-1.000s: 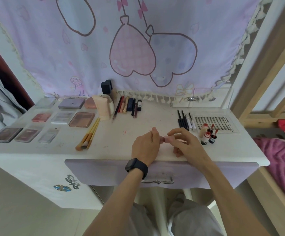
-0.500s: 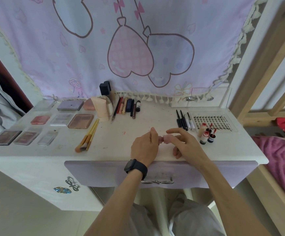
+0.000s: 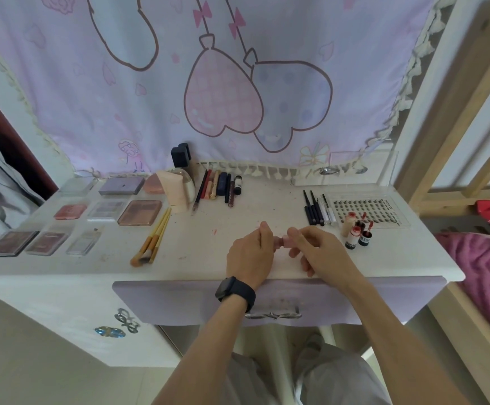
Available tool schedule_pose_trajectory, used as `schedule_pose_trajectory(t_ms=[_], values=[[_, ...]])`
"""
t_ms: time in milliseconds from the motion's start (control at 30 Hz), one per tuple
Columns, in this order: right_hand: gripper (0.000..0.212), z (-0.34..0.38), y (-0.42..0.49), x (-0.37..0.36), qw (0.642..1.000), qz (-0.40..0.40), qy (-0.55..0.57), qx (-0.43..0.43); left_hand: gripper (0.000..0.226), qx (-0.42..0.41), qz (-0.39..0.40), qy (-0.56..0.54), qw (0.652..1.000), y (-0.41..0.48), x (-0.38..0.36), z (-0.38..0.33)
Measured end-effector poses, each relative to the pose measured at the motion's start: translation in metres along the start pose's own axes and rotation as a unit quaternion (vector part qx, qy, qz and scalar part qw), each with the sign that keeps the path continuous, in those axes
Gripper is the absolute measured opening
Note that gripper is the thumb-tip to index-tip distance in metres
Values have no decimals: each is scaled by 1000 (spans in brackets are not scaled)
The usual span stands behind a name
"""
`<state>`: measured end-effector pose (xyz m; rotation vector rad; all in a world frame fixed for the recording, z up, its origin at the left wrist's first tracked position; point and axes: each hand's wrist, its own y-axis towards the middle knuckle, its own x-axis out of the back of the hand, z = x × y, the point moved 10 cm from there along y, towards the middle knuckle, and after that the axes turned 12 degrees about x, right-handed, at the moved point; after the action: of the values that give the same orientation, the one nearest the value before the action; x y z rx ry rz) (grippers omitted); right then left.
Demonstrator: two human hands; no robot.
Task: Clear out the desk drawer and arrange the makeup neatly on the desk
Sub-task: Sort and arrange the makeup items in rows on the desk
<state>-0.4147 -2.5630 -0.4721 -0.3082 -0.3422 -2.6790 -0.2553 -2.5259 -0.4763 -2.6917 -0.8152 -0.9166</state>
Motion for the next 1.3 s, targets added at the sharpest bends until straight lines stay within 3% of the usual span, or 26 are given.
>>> schedule_pose_trajectory(t_ms=[167,267,367,767,933,1067,1200,1300], values=[[15,4,-2,1,999,9,32,41,82,-1,3,8,1000,0,0,-1],[26,4,-2,3,997,7,64,30,83,-3,6,3,1000,0,0,-1],[32,-2,1,-2,1000,15,18,-1,78,-4,2,-13,1000,-2,2,0],[9,0,3,7,997,-38,53,44,20,-52,105,-133,984,-2,12,-7],[19,-3,0,11,994,-43,102,13,20,-58,107,-149,981,-4,12,-10],[25,-1,3,8,998,-39,45,8,19,-52,111,-163,979,-4,13,-8],[10,1,0,10,995,-33,91,34,20,-33,110,-162,980,-2,13,-5],[18,0,0,10,992,-33,118,27,21,-30,114,-163,980,-2,13,-4]])
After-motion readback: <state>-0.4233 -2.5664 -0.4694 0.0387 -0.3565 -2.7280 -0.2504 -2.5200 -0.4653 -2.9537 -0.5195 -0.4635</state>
